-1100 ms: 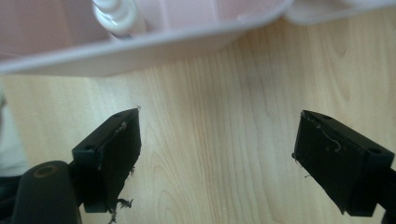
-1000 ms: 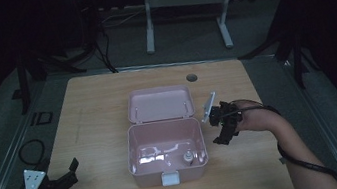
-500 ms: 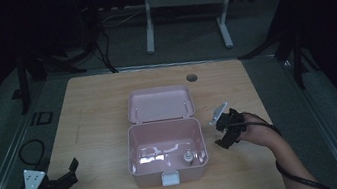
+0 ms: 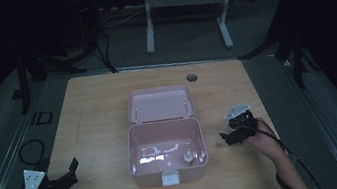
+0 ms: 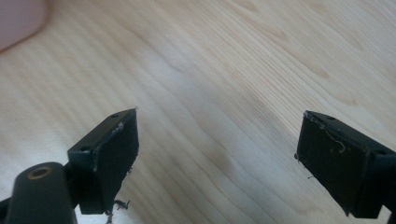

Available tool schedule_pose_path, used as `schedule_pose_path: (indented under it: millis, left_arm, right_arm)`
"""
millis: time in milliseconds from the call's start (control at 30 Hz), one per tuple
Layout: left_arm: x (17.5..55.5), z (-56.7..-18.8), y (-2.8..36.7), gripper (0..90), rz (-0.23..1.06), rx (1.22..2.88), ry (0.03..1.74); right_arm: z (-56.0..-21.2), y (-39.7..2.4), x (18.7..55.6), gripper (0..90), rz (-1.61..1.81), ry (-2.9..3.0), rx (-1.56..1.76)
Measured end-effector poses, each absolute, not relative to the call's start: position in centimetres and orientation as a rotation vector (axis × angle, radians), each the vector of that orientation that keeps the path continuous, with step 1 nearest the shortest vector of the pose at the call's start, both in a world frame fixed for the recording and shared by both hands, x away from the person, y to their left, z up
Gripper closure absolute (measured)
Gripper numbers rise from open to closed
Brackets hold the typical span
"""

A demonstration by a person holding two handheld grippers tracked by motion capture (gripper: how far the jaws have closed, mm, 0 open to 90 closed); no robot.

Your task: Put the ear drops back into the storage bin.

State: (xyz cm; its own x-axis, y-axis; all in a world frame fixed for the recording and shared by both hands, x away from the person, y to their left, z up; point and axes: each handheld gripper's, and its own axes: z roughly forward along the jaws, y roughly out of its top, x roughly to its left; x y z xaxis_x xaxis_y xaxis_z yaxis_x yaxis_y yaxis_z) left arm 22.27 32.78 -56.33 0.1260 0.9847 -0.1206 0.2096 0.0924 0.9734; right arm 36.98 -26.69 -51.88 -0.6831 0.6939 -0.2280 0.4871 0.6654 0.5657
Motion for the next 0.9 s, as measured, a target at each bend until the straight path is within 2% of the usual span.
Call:
schedule_pose_path:
  millis: [400,900]
  left_arm:
    - [22.3,-56.3,32.8,0.5,0.923,1.335,1.299]
    - [22.3,-56.3,32.8,0.5,0.924,1.335,1.297]
  right_arm:
    - [-52.9,-30.2,36.2,12.5,0.808,2.180,1.179]
    - [-54.0,-32.5,34.8,12.5,0.920,1.998,1.325]
